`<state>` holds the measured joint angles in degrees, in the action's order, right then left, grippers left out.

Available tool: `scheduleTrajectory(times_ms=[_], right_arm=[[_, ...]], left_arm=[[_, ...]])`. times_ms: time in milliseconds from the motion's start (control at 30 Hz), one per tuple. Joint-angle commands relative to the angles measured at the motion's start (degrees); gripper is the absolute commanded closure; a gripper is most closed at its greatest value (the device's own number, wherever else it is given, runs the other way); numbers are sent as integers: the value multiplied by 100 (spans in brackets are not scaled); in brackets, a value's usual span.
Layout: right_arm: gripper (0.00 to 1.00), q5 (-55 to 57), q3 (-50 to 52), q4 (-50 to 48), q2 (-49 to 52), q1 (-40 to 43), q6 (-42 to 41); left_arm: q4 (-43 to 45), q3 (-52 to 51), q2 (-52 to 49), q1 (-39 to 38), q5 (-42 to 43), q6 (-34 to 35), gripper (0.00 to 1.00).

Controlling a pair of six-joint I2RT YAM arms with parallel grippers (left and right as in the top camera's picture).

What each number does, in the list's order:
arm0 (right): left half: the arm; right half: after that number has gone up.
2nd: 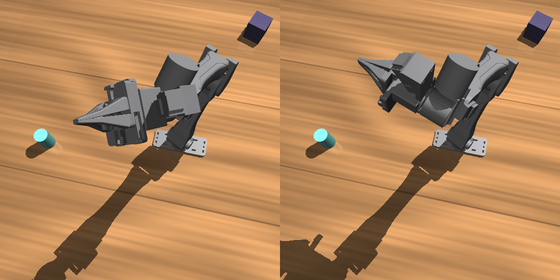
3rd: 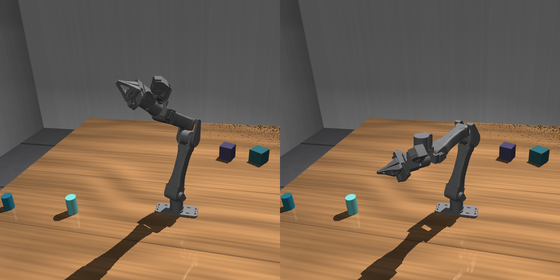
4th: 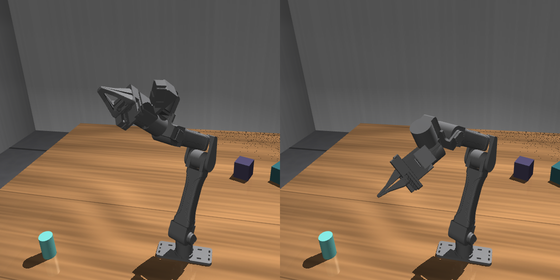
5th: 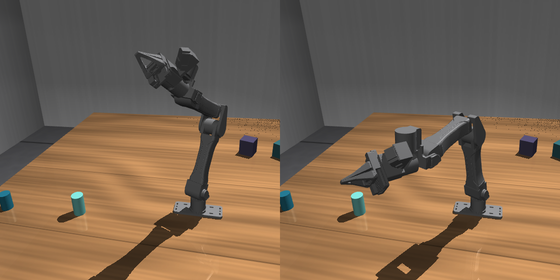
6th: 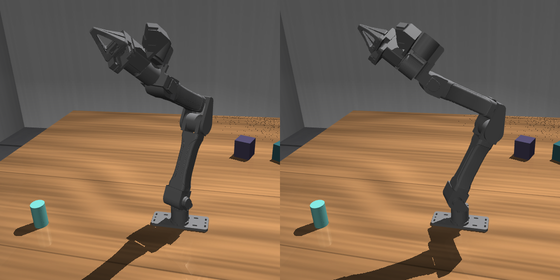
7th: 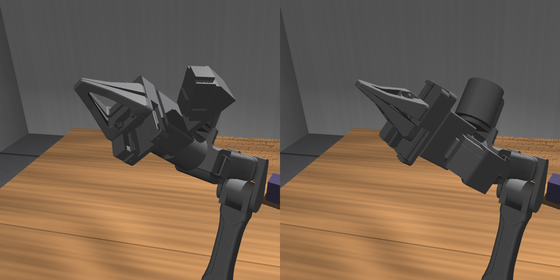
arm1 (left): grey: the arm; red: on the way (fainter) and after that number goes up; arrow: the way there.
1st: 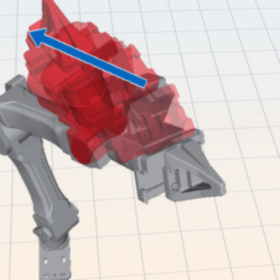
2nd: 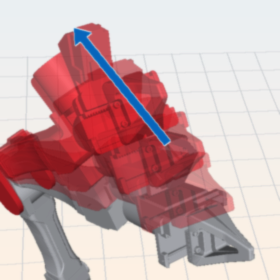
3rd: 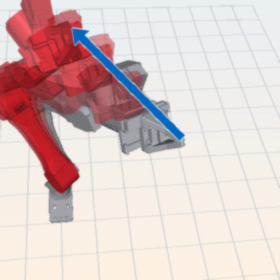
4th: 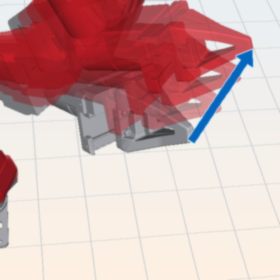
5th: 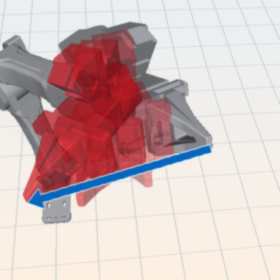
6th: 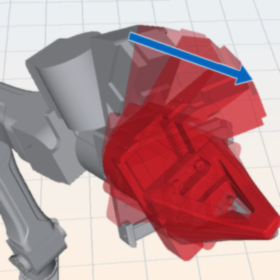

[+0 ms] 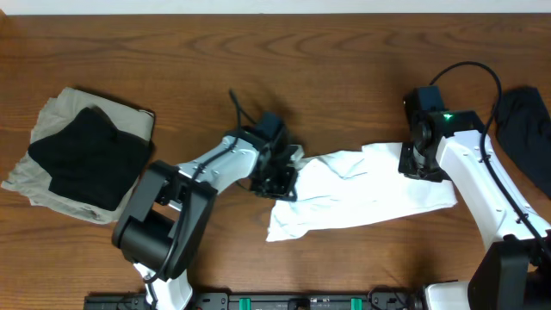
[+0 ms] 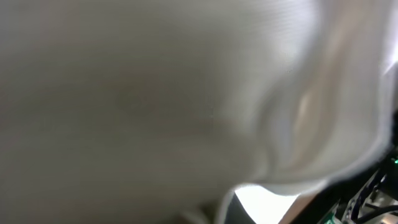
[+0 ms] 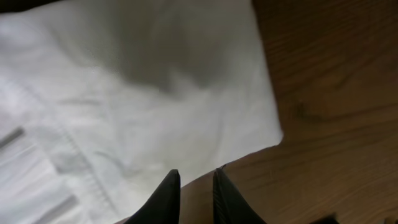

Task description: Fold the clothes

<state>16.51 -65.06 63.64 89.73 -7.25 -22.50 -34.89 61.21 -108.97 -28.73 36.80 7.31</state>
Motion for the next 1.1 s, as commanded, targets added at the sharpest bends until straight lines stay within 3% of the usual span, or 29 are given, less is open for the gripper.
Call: scheduleTrajectory(times_ms=[0,233,567,833,1067], right_arm=[[83,87,24,22,-85,98,48],[83,87,24,61,-177,308,48],[84,85,24,260,-302,1036,133],[86,-22,24,275,-328,1196,201],[88,-96,24,326,-328,1196,208]], left_arm=[[-422,-55,308,426,-710,-24,94],[-1255,-28,1261,1672,-1344,-516,94],[-1648,400,2197,3141,-1617,-525,94],[-2013,850,2214,3029,-1932,-358,94],[-2142,1519,2218,2094,-1980,-199,94]])
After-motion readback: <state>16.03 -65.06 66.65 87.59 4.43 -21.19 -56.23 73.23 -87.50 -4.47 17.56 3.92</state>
